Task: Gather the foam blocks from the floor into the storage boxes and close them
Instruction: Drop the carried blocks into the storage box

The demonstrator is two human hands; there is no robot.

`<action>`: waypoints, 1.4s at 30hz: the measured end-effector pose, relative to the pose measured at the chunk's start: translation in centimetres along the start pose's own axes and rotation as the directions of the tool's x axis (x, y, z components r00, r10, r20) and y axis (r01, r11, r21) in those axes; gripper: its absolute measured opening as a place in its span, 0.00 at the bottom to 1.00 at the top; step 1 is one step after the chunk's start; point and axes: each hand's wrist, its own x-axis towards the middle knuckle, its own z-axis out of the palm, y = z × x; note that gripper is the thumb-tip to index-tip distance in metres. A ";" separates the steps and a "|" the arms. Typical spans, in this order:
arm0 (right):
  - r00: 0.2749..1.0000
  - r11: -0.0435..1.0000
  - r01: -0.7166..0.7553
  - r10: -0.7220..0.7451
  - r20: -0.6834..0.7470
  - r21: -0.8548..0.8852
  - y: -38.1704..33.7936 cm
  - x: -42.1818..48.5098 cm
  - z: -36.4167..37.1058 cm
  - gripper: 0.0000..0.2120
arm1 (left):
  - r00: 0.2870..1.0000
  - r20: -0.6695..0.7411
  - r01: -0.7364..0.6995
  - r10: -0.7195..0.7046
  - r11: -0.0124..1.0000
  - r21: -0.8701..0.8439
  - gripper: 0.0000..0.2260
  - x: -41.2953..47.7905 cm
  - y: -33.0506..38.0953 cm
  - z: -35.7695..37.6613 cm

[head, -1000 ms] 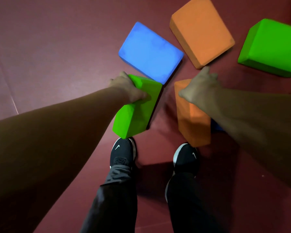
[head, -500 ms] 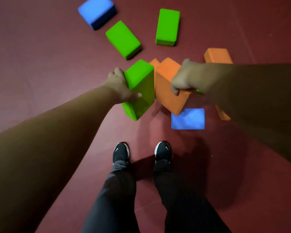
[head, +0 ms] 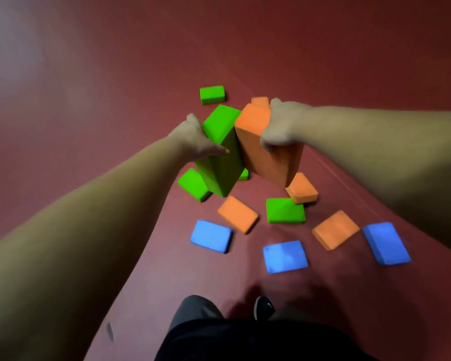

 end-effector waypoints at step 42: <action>0.329 0.269 -0.825 0.944 0.034 0.497 9.6 -47.9 13.7 0.40 | 0.173 0.743 -0.966 0.646 0.260 -0.001 0.45 -28.2 19.2 11.8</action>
